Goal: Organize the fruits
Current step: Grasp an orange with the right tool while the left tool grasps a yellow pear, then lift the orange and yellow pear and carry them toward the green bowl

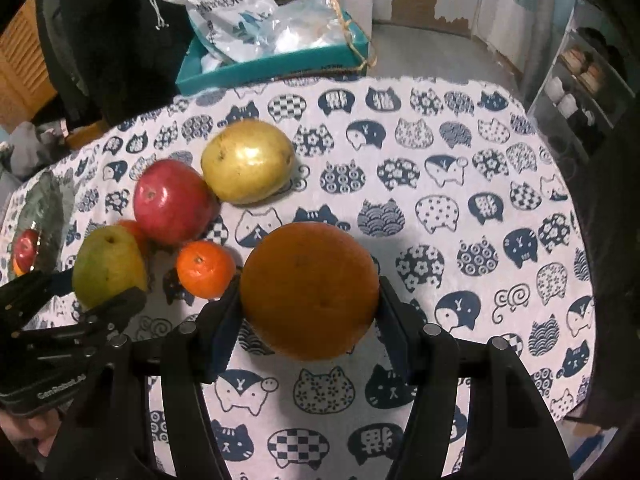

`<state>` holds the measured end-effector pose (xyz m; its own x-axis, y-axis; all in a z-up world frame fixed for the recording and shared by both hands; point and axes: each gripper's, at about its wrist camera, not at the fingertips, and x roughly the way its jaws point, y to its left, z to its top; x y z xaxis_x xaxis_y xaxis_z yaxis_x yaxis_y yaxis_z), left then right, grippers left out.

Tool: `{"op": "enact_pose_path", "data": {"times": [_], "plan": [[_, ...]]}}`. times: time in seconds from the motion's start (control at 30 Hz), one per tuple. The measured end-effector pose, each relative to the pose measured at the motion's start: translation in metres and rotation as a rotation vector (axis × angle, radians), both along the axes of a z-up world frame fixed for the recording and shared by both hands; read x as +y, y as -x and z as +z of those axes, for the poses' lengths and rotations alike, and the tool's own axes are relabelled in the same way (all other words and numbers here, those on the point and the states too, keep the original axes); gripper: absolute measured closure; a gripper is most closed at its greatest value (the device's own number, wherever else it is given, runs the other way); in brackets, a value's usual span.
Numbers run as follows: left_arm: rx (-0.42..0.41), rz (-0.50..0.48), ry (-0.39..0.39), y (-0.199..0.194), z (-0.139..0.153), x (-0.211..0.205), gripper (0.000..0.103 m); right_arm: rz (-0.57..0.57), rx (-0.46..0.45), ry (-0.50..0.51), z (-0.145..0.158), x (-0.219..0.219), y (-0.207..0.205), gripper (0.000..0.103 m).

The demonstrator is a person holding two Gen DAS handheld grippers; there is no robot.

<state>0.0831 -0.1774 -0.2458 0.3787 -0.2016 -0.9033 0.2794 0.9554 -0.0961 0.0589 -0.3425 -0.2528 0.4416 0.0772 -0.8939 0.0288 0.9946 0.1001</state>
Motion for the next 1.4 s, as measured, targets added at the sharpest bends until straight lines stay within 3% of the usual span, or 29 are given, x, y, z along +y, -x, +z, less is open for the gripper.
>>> {"op": "enact_pose_path", "data": {"times": [0.53, 1.4], "plan": [[-0.119, 0.048, 0.069, 0.016, 0.067, 0.032, 0.037, 0.028, -0.166, 0.039, 0.061, 0.016, 0.014, 0.04], [-0.359, 0.099, 0.096, 0.052, 0.162, 0.09, 0.037, 0.113, -0.414, 0.009, 0.156, 0.054, 0.051, 0.04]]}}
